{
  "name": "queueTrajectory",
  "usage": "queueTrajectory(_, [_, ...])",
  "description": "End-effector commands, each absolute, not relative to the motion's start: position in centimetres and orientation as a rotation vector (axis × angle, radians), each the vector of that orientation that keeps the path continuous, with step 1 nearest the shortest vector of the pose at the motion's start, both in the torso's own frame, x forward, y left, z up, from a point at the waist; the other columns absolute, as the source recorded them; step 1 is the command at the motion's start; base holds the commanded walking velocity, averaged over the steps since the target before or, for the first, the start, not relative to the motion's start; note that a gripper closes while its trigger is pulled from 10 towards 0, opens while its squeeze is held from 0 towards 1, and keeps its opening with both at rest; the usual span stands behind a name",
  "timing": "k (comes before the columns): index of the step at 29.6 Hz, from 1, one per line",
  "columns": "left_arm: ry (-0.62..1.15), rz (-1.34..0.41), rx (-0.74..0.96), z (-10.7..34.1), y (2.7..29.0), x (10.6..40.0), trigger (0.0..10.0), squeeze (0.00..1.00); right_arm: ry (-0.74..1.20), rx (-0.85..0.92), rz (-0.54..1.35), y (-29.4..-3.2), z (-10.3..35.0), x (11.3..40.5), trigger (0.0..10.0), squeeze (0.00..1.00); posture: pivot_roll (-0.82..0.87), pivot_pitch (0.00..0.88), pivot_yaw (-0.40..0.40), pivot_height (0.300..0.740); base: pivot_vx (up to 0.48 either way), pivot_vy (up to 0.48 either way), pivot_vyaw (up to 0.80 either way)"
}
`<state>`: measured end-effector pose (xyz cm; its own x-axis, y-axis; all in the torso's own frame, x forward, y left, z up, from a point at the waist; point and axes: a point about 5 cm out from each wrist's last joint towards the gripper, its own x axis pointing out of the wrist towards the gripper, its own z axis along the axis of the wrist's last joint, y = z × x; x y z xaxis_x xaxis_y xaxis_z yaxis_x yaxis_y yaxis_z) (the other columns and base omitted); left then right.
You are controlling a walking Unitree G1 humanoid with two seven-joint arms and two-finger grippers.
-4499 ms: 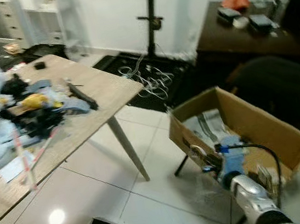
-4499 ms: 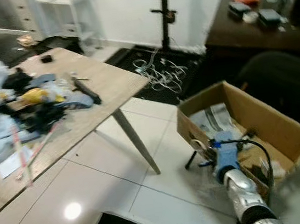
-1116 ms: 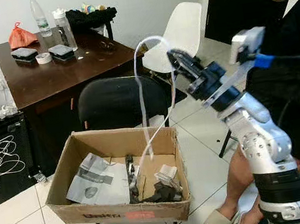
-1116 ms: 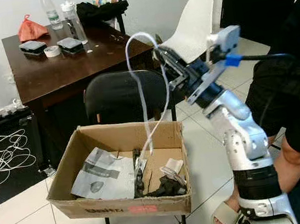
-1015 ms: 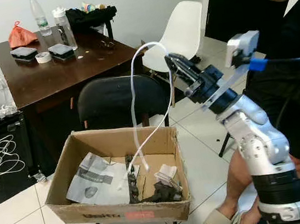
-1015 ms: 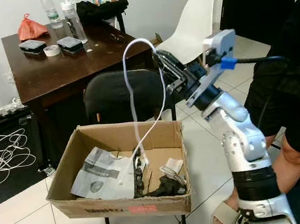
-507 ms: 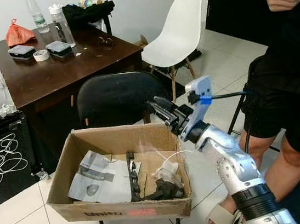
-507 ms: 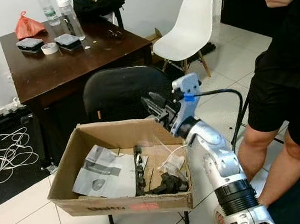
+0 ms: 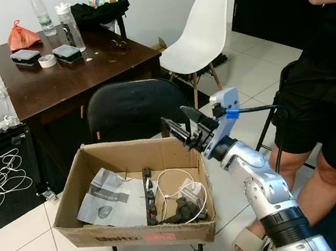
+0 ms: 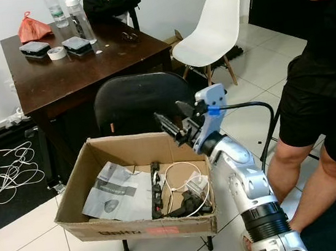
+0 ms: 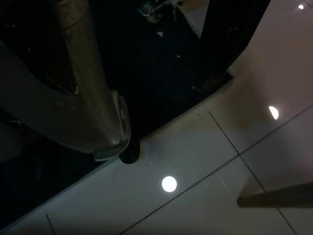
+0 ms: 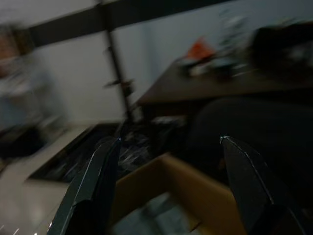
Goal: Picking trash to rubbish bin
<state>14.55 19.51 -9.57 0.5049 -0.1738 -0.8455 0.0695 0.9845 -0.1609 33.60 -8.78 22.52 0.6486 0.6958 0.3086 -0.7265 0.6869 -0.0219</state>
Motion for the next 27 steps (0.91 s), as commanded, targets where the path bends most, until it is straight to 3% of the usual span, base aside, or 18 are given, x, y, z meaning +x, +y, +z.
queueTrajectory(1, [1.114,-0.148,-0.122,-10.4,19.4,12.4,10.0,0.0,-0.287,0.085,0.884,-7.4,22.1,33.0,10.0,0.0,-0.15,0.181,0.071,0.74,0.0,0.0,0.78])
queueTrajectory(11, [1.109,-0.135,-0.119,-10.3,19.5,12.8,10.0,0.0,-0.186,0.051,0.932,-6.5,19.6,32.9,10.0,0.0,-0.15,0.161,0.066,0.74,0.0,0.0,0.78])
queueTrajectory(15, [1.109,-0.129,-0.117,-10.3,19.5,12.9,10.0,0.0,-0.009,-0.053,0.982,-6.2,16.2,32.4,10.0,0.0,-0.16,0.152,0.062,0.74,0.0,0.0,0.78])
queueTrajectory(18, [1.109,-0.123,-0.116,-10.3,19.5,12.9,10.0,0.0,0.138,-0.134,0.991,-6.8,13.0,32.1,10.0,0.0,-0.16,0.145,0.061,0.74,0.0,0.0,0.78])
queueTrajectory(27, [1.105,-0.105,-0.108,-10.2,19.6,13.0,10.0,0.0,0.262,-0.19,0.961,-8.3,9.7,31.8,10.0,0.0,-0.16,0.14,0.058,0.74,0.0,0.0,0.78])
